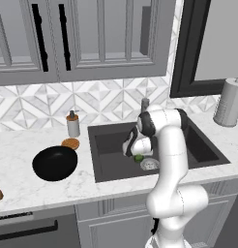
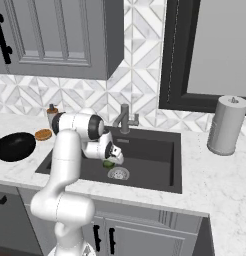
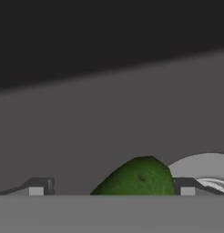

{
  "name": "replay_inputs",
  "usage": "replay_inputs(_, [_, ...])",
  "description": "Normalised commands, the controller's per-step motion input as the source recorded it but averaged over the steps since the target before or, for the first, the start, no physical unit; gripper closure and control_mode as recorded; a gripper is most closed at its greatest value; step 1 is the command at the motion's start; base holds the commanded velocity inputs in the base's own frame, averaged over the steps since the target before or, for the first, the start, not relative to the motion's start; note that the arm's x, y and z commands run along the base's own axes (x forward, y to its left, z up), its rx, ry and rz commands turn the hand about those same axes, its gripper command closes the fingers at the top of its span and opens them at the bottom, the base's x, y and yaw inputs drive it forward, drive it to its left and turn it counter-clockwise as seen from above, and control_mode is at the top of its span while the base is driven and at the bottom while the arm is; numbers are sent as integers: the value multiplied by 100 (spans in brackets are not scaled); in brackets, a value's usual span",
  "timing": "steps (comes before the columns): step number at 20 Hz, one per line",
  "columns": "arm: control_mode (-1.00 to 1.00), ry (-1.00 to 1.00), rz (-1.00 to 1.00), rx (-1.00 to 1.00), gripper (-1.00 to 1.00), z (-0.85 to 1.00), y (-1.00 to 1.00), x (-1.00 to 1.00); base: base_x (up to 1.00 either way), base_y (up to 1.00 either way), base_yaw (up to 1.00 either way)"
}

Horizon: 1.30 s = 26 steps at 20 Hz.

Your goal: Pick the avocado from the sink and place it in the bowl. Then pick the bowl and place it in the microwave. Then close the microwave door and press the start button.

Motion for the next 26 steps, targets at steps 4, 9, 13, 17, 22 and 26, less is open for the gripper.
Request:
replay_inputs(4, [-100,0,-5,1,-100,-42,0,-63,0,0,0])
replay_inputs(9, [-100,0,-5,1,-100,-36,0,-36,0,0,0])
replay_inputs(13, [-100,1,-7,0,100,-44,19,-8,0,0,0])
replay_inputs(17, [-100,0,-10,0,100,-17,30,-24,0,0,0])
replay_inputs(22, [-100,-13,-12,0,100,53,22,-72,0,0,0])
replay_inputs(26, [-100,-9,-16,0,100,100,25,-94,0,0,0])
